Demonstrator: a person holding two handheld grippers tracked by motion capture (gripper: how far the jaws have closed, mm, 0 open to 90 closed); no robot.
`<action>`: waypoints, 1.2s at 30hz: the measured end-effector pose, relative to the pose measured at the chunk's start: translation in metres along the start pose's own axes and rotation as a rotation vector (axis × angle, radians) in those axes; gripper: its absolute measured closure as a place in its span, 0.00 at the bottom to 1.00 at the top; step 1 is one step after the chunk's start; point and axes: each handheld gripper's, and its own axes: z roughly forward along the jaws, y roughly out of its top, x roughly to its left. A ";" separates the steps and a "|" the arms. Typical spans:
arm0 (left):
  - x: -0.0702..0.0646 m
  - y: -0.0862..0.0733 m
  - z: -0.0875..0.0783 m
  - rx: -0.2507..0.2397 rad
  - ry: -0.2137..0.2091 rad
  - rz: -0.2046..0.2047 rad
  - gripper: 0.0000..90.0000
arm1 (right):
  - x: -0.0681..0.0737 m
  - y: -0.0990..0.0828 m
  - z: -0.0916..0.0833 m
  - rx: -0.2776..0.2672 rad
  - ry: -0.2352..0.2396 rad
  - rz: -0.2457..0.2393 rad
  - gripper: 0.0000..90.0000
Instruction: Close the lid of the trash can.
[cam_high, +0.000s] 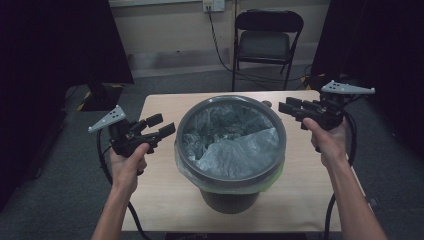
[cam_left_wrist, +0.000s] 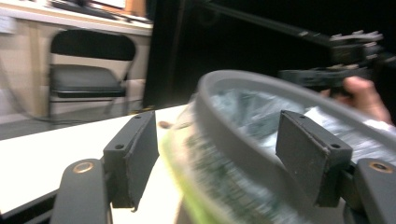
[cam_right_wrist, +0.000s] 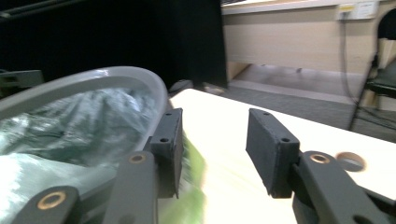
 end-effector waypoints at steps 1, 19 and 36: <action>0.002 -0.002 -0.001 0.004 0.005 -0.004 0.31 | -0.001 -0.002 -0.002 0.002 -0.013 -0.002 0.57; 0.031 -0.067 -0.011 0.155 0.101 -0.047 0.17 | -0.014 -0.051 -0.032 0.107 -0.180 -0.003 0.25; 0.036 -0.135 -0.008 0.320 0.304 0.035 0.17 | -0.025 -0.142 -0.029 0.254 -0.303 0.025 0.21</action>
